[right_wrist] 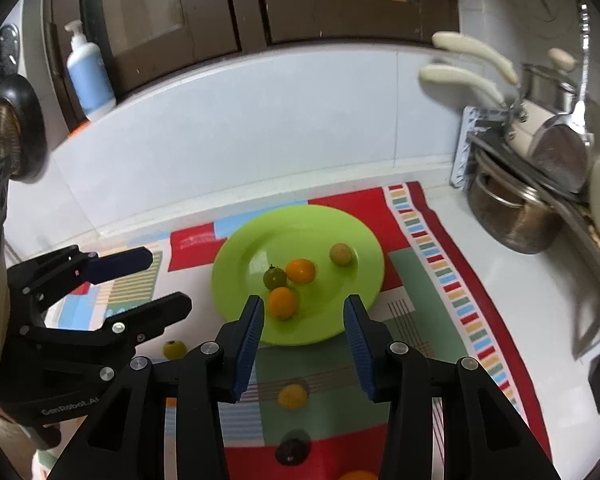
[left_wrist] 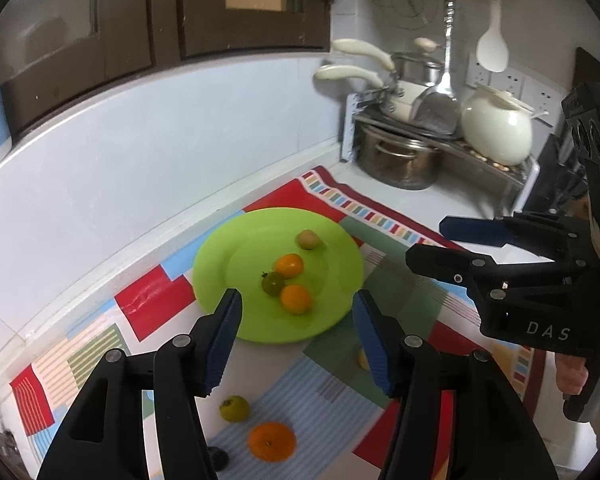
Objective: Organize fruits
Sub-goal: 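Move both open grippers back toward the fruits left on the cloth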
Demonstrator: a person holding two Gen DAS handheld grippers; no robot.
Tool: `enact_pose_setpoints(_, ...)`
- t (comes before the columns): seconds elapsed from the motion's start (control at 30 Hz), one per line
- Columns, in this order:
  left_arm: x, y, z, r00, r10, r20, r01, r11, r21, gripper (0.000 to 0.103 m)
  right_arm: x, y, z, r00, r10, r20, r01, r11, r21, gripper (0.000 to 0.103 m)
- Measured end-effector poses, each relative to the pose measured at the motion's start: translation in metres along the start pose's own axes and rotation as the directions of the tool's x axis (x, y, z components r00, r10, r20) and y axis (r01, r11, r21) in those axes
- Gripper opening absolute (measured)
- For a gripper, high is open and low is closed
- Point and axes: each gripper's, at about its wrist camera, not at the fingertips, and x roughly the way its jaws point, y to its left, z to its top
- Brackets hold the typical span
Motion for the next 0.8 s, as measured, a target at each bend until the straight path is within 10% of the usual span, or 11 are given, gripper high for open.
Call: enact_pose_setpoints(0.8, -0.041, -0.057, -0.052, 0.993, -0.092, 0.080, 0.086, 0.994, 0.073, 0.066, -0.082, -0.010, -0.077, 0.981, -0.171, 0.096, 0.167, 0.985, 0.047, 0.063)
